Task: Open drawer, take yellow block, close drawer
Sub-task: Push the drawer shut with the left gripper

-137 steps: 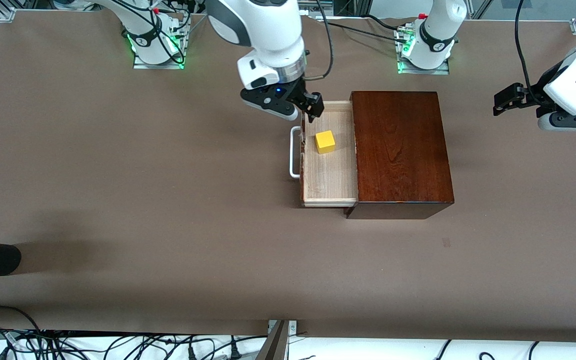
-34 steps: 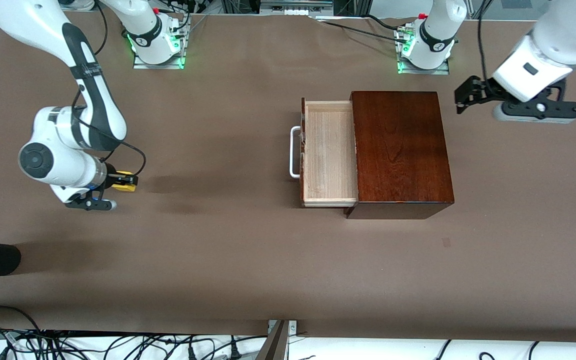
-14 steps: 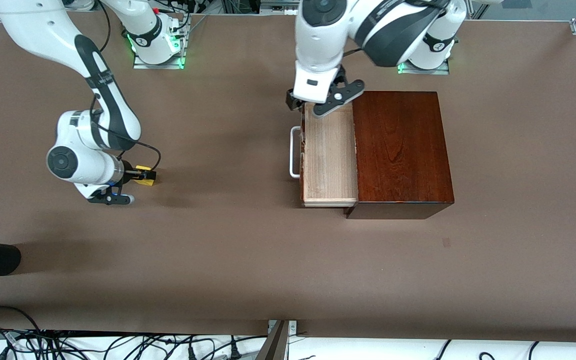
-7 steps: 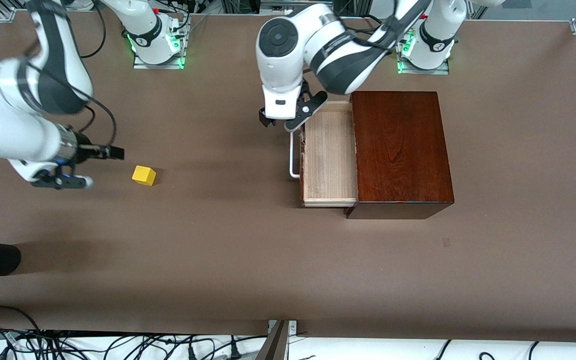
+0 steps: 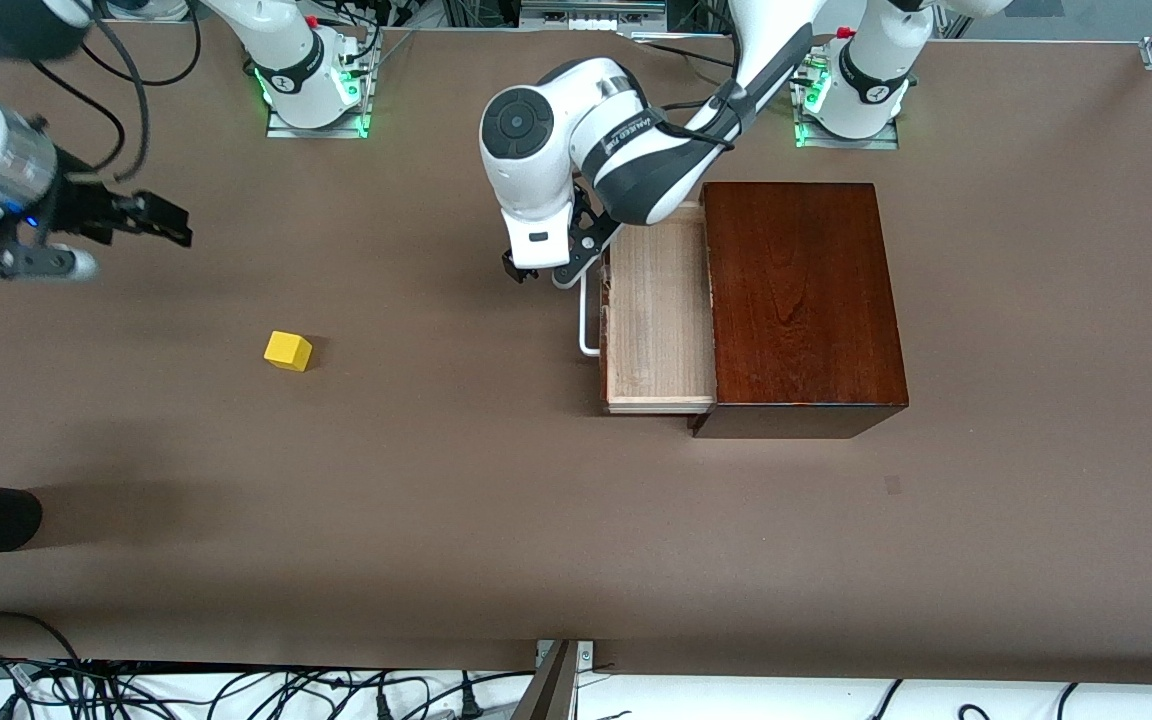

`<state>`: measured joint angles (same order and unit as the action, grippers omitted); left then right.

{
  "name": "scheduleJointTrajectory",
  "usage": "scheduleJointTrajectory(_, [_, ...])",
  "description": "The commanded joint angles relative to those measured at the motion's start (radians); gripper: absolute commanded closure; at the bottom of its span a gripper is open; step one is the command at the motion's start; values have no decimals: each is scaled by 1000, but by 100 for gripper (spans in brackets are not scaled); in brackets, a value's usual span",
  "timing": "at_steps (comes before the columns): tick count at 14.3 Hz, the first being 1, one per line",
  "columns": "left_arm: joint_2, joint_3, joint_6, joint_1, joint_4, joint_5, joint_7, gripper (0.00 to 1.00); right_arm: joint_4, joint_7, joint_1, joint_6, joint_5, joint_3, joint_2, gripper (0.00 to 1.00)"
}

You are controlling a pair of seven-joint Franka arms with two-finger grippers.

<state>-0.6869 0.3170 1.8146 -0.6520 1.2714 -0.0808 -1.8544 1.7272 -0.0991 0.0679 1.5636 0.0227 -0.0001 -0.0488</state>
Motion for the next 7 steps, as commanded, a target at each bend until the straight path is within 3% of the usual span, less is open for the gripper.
scheduleJointTrajectory(1, [-39, -21, 6, -23, -43, -23, -46, 27, 5, 21, -17, -25, 19, -20, -29, 0])
scheduleJointTrajectory(5, [-60, -21, 32, -29, -30, -53, -49, 83, -8, 21, -16, -28, 14, -20, -37, 0])
scheduleJointTrajectory(7, [-60, -21, 32, -28, -27, -56, -43, 99, -8, 21, -16, -30, 14, -20, -37, 0])
